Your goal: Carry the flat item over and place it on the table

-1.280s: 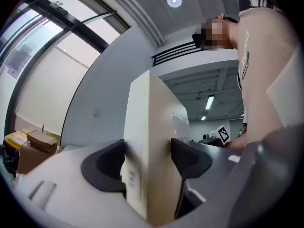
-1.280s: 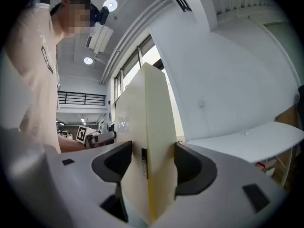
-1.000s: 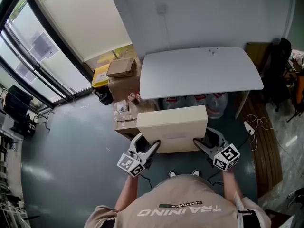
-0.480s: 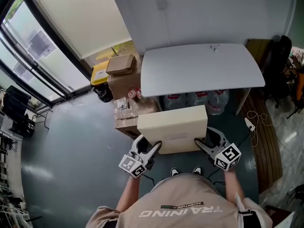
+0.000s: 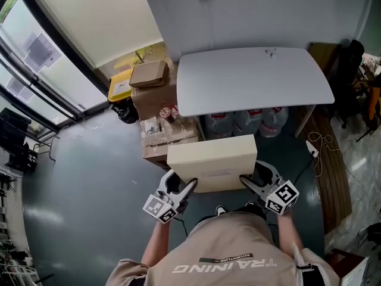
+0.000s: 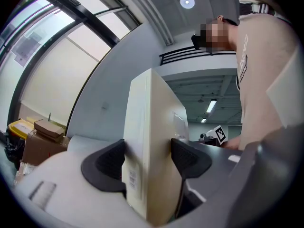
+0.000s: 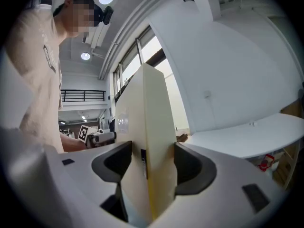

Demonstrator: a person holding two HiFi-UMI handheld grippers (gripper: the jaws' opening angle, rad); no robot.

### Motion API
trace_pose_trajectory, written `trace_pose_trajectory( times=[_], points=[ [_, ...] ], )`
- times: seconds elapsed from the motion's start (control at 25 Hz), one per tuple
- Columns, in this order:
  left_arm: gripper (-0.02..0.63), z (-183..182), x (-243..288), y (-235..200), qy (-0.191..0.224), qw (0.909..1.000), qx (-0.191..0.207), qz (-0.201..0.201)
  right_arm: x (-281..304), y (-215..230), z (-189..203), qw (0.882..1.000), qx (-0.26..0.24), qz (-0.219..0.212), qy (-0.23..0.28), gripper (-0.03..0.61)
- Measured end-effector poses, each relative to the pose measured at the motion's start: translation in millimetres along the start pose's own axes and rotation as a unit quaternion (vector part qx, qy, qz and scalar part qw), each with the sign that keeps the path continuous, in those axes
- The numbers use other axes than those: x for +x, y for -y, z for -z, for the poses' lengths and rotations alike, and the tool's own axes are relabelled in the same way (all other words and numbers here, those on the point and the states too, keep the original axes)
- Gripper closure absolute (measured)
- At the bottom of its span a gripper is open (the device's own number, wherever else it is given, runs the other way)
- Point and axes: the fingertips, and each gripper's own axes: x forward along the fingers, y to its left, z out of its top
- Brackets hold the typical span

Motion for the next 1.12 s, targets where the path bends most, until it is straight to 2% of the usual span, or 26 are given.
trace_pose_trajectory(
  times=[0.24, 0.52, 0.72, 1.12],
  points=[
    [0.327, -3, 7, -25, 0.011, 0.9999, -0.003, 0.010, 22, 9, -3, 1.000, -0.001, 0.005, -0.005, 0.308],
    [0.327, -5, 49, -58, 0.010, 0.9999, -0.010, 0.010, 47, 55, -17, 1.000, -0.006, 0.006, -0.005, 0.308],
    [0.327, -8, 91, -91, 0.002, 1.0000, 0.000, -0.002, 75, 104, -23, 1.000, -0.001, -0.011, 0.001, 0.308],
    [0.327, -30, 192, -151, -0.001, 0.9996, 0.014, -0.024, 126, 215, -62, 0.999, 0.001, -0.043, 0.012, 0.308]
  ],
)
